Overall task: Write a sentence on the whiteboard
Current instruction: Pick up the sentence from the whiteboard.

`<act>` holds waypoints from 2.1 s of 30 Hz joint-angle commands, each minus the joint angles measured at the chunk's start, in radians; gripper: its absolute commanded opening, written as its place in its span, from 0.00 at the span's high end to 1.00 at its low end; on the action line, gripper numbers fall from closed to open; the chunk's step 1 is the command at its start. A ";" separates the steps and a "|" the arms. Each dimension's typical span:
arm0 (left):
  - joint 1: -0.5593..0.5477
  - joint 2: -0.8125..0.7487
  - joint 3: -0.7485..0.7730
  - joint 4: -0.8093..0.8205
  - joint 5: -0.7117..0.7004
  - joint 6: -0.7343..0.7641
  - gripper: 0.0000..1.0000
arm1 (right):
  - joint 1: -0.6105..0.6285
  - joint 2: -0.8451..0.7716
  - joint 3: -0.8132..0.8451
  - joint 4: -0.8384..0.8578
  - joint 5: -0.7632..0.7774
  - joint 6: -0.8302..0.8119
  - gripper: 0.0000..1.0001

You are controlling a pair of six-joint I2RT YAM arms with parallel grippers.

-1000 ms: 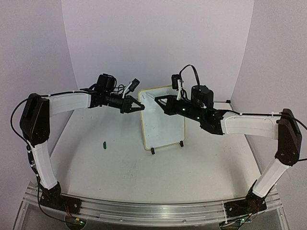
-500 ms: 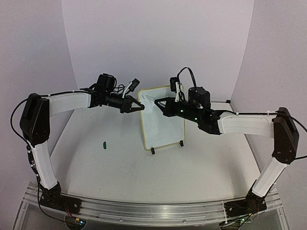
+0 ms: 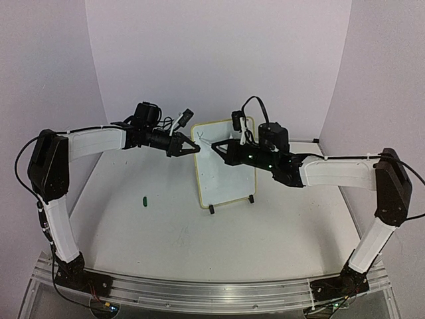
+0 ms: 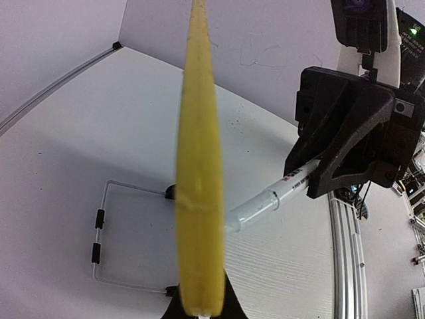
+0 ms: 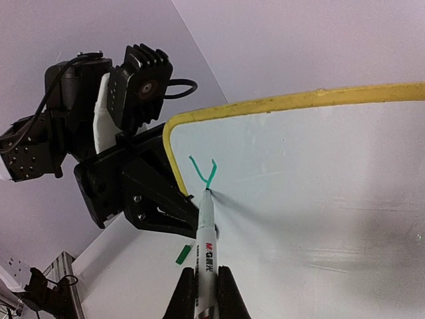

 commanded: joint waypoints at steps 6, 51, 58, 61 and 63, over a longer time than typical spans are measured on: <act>-0.007 0.011 0.024 -0.078 0.003 0.014 1.00 | -0.006 0.000 0.011 0.010 0.039 -0.008 1.00; -0.007 0.006 0.030 -0.086 0.003 0.018 1.00 | -0.037 -0.023 -0.033 0.071 -0.024 0.045 1.00; -0.009 0.010 0.033 -0.090 0.004 0.021 1.00 | -0.039 0.003 -0.008 0.070 -0.056 0.038 1.00; -0.009 0.010 0.034 -0.091 0.000 0.023 1.00 | -0.039 0.012 -0.010 0.067 -0.068 0.040 1.00; -0.009 0.010 0.035 -0.092 0.000 0.024 1.00 | -0.039 0.013 -0.020 0.064 -0.074 0.045 1.00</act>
